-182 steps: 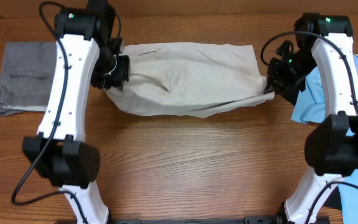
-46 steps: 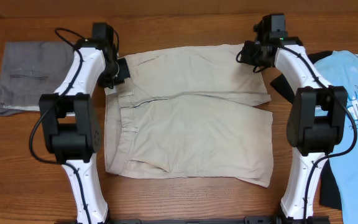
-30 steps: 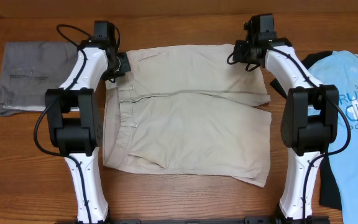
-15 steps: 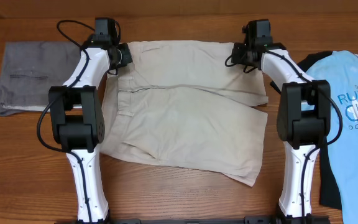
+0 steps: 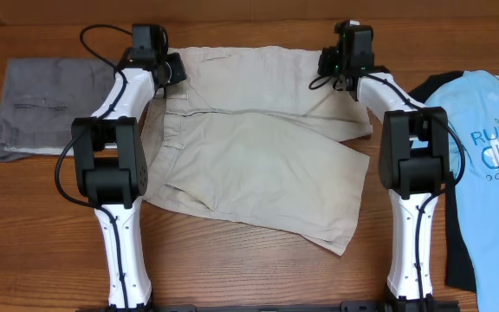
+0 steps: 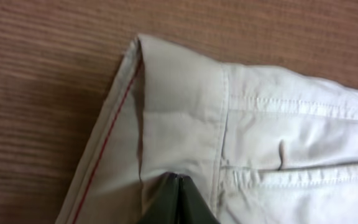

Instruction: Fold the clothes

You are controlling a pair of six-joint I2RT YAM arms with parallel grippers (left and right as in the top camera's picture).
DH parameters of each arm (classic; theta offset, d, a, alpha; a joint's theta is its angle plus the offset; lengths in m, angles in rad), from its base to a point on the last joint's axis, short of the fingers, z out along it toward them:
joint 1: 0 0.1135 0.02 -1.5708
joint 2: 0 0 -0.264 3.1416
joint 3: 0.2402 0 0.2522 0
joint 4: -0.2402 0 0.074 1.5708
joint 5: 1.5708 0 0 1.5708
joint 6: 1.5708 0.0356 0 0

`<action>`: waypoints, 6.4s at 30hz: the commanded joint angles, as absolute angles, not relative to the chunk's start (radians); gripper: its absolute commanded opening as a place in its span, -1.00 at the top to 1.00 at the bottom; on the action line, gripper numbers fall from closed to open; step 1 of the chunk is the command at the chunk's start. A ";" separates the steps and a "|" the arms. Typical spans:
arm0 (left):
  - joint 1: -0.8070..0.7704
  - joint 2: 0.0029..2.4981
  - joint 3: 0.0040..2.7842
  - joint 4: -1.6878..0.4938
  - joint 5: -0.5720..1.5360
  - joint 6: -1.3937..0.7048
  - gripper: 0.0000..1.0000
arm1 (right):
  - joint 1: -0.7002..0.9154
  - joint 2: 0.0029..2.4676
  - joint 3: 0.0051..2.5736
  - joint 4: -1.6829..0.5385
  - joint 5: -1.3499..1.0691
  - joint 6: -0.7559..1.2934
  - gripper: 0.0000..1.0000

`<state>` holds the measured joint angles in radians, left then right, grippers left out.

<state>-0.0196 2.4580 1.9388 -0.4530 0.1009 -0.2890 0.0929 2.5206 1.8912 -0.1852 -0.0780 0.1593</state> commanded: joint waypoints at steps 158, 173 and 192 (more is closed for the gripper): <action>0.158 2.142 1.585 -0.989 0.619 -0.022 -0.01 | -0.200 1.998 2.100 -1.367 -0.087 0.243 -1.00; 0.139 2.144 1.557 -0.992 0.488 -0.022 0.15 | -0.200 1.998 2.100 -1.367 -0.087 0.243 -1.00; 0.143 2.145 1.526 -0.979 0.491 -0.030 0.92 | -0.200 1.998 2.100 -1.367 -0.087 0.243 -1.00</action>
<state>0.1440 2.1380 1.5112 -0.9554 0.4858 -0.0410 -0.1997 1.9957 2.0998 -1.3727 -0.0814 0.2363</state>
